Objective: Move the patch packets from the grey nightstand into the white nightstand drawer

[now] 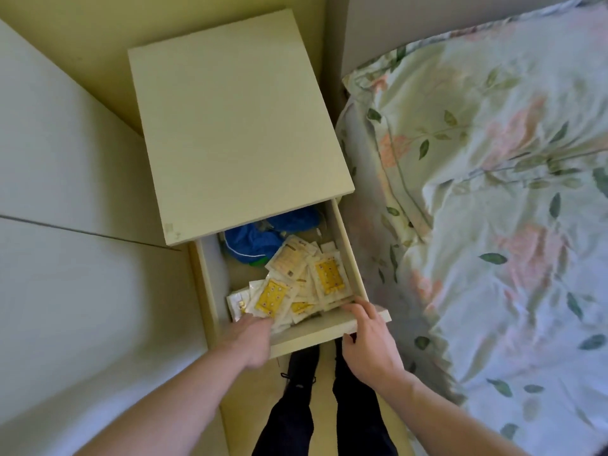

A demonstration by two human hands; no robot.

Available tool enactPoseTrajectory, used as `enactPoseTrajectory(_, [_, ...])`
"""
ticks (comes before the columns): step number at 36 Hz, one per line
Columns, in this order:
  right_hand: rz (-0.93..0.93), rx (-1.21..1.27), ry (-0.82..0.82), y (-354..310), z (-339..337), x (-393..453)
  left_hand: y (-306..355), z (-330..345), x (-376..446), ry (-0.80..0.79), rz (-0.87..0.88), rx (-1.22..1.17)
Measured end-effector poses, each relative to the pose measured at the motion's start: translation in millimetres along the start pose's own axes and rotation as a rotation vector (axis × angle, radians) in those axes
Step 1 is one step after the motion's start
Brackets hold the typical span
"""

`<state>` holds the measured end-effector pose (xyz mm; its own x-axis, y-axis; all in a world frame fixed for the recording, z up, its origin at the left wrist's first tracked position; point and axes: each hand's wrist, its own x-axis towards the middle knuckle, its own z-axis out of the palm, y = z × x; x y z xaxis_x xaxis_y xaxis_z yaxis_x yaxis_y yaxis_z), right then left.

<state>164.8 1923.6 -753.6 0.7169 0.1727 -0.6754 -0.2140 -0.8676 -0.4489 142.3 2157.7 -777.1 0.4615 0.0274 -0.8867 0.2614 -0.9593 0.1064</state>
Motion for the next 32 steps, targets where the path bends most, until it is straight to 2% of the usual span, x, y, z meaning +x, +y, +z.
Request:
enactPoseTrajectory(4, [0.081, 0.096, 0.032, -12.1, -11.9, -59.2, 8.5, -16.6, -59.1, 0.115, 0.130, -0.074])
enactPoseTrajectory(11, [0.179, 0.317, 0.133, -27.4, -65.4, -202.7, 49.9, -46.1, -205.7, 0.224, 0.265, -0.002])
enactPoseTrajectory(14, [0.223, 0.404, 0.218, -17.6, -80.5, -265.0, 82.1, -51.4, -266.8, 0.222, 0.331, 0.057])
enactPoseTrajectory(21, [0.306, 0.622, 0.521, 30.6, -91.4, -413.9, 182.7, -40.4, -369.1, 0.231, 0.620, 0.308])
enactPoseTrajectory(27, [0.351, 0.895, 0.797, 88.5, -67.3, -555.6, 290.1, 11.6, -461.3, 0.353, 0.922, 0.518])
enactPoseTrajectory(32, [0.363, 1.002, 0.985, 147.4, -36.9, -685.9, 366.1, 108.5, -551.2, 0.287, 1.146, 0.624])
